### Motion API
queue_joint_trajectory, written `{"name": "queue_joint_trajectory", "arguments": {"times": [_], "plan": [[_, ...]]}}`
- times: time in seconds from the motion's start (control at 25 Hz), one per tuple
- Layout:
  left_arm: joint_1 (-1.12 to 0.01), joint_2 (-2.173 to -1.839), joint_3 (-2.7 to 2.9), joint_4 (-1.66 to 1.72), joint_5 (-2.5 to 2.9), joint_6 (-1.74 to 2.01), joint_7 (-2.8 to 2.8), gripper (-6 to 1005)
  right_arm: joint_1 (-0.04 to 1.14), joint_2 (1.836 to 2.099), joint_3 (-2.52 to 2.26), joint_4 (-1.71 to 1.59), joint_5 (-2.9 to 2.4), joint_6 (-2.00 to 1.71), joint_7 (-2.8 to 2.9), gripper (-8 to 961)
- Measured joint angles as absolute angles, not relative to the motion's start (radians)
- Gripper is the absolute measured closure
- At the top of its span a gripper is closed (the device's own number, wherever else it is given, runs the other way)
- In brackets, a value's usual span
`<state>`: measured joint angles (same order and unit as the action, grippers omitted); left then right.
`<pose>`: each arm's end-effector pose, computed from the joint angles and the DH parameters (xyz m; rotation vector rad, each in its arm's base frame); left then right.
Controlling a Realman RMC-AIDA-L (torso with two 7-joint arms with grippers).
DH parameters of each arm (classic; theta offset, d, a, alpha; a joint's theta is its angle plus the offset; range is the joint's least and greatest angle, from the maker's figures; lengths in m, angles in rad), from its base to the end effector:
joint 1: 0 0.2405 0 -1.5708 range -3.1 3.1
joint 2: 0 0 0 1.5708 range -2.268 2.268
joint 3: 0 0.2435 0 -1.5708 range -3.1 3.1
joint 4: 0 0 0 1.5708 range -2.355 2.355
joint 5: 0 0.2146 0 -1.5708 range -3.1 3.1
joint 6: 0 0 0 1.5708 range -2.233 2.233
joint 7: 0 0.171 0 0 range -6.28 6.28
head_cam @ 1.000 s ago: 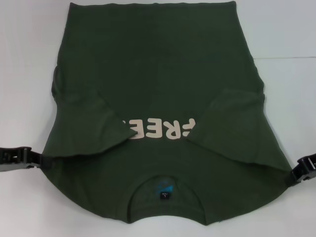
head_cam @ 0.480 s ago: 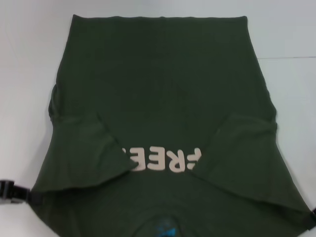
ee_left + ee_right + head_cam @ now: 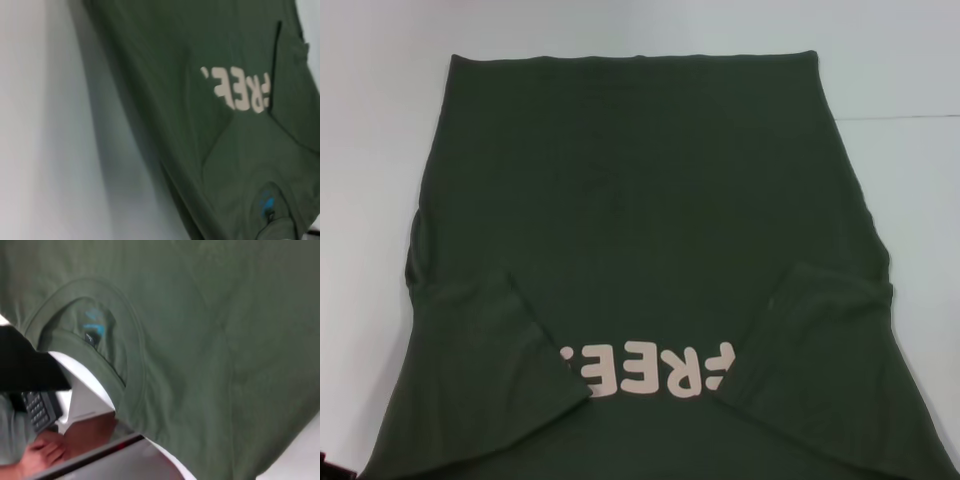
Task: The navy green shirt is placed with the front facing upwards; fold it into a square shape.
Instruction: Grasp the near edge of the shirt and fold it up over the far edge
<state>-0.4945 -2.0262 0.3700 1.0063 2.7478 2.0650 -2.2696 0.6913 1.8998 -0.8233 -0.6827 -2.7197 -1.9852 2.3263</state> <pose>-0.3154 0.2470 0.0637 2.3874 2.0383 0.0229 0.2918 0.2801 0.0396 2.3509 -1.6959 0.5653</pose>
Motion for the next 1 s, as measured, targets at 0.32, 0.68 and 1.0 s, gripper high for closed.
{"name": "queue_joint_trajectory", "arguments": {"times": [0.32, 0.68, 1.0], "plan": [[-0.496, -2.029, 0.391, 1.008, 2.779, 2.070, -2.264, 981, 0.707, 1.909, -0.858, -0.660, -2.718, -1.986, 2.323, 914], [-0.525, -2.010, 0.286, 0.984, 2.626, 2.052, -2.252, 980, 0.709, 1.894, -0.679, -0.724, -2.666, -1.977, 2.319, 915], [-0.530, -1.993, 0.139, 0.936, 2.453, 1.982, -2.258, 981, 0.704, 1.853, -0.510, -0.729, -2.585, -1.885, 2.324, 917]]}}
